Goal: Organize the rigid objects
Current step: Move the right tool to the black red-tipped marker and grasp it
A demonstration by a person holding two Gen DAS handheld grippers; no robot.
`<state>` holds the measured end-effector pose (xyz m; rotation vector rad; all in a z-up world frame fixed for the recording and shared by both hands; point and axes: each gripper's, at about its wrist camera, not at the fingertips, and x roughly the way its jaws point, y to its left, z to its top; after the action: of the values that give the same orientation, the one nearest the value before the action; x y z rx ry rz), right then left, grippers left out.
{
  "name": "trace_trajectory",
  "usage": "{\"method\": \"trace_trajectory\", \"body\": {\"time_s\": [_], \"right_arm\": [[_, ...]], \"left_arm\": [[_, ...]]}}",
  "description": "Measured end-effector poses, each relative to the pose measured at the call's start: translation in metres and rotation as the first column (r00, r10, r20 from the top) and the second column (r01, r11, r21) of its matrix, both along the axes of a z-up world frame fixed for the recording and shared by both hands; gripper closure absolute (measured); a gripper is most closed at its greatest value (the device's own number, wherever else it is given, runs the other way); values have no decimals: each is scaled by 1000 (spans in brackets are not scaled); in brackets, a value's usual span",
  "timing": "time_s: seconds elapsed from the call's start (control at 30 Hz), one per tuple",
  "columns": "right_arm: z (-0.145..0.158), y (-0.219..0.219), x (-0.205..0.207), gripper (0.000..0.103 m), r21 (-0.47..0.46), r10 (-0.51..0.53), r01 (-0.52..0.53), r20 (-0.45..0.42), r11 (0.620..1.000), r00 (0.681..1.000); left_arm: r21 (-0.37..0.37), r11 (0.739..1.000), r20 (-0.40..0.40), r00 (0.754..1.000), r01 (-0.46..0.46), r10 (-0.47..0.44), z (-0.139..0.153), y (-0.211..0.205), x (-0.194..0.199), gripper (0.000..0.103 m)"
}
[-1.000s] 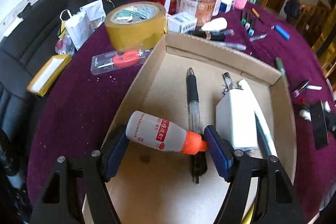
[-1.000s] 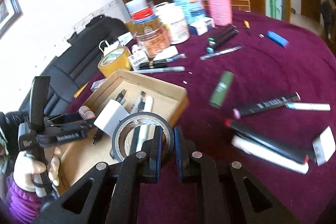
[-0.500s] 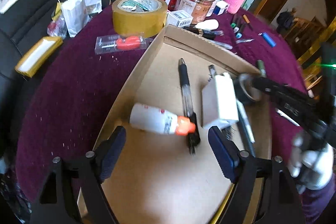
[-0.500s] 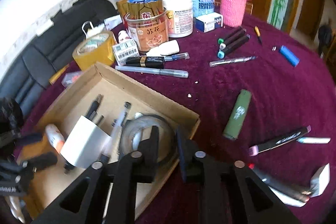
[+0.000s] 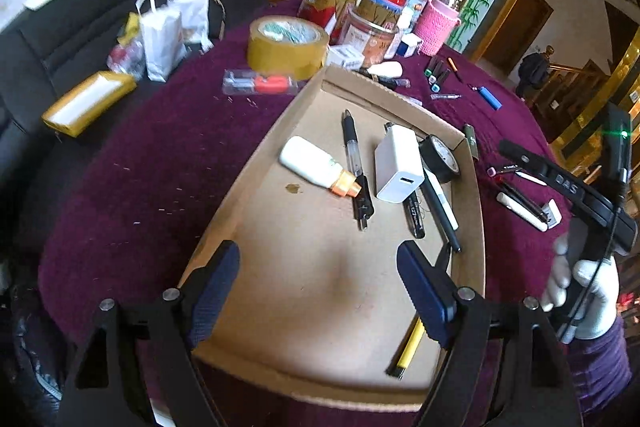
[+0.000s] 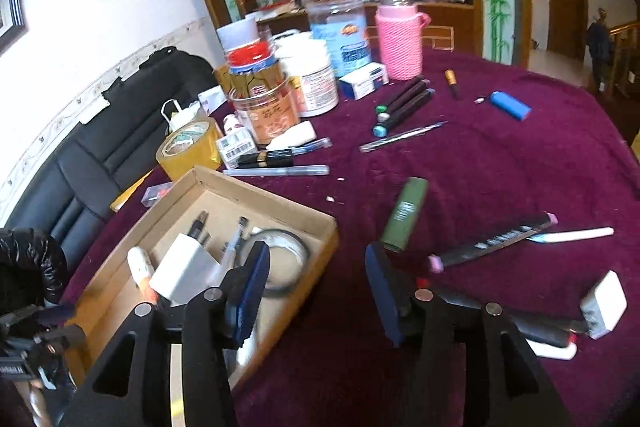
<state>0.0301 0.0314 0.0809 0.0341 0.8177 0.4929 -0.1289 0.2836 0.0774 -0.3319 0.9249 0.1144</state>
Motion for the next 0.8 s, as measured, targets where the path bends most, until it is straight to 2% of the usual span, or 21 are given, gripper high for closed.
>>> {"method": "trace_trajectory", "body": {"time_s": [0.1,0.23,0.33,0.47,0.53,0.57,0.7,0.8], "right_arm": [[-2,-24,-14,39,-22,-12,12,26,1000,1000],[-13,-66,-21,38,-61,-59,62,41,996,997],[-30,-117,-12,39,-17,-151,151,-13,988,988],[-51,-160,4,39,67,-206,214,-106,975,973],[-57,-167,13,38,103,-195,211,-145,972,970],[-56,-167,15,38,115,-190,205,-130,972,973],[-58,-160,25,37,93,-160,173,-134,980,978],[-58,-148,20,37,93,-68,84,-165,992,984]], "left_arm": [[26,1000,35,999,-3,2,8,-9,-14,23],[-18,999,78,996,42,-40,14,-26,-30,23],[-33,995,95,992,92,-88,14,-48,-36,23],[-58,985,91,983,164,-159,11,-81,-37,23],[-56,979,83,978,197,-192,11,-98,-36,23],[-51,976,81,975,212,-207,11,-106,-35,23],[-33,966,84,964,256,-253,16,-133,-38,23],[-25,960,84,958,279,-276,17,-143,-39,23]]}}
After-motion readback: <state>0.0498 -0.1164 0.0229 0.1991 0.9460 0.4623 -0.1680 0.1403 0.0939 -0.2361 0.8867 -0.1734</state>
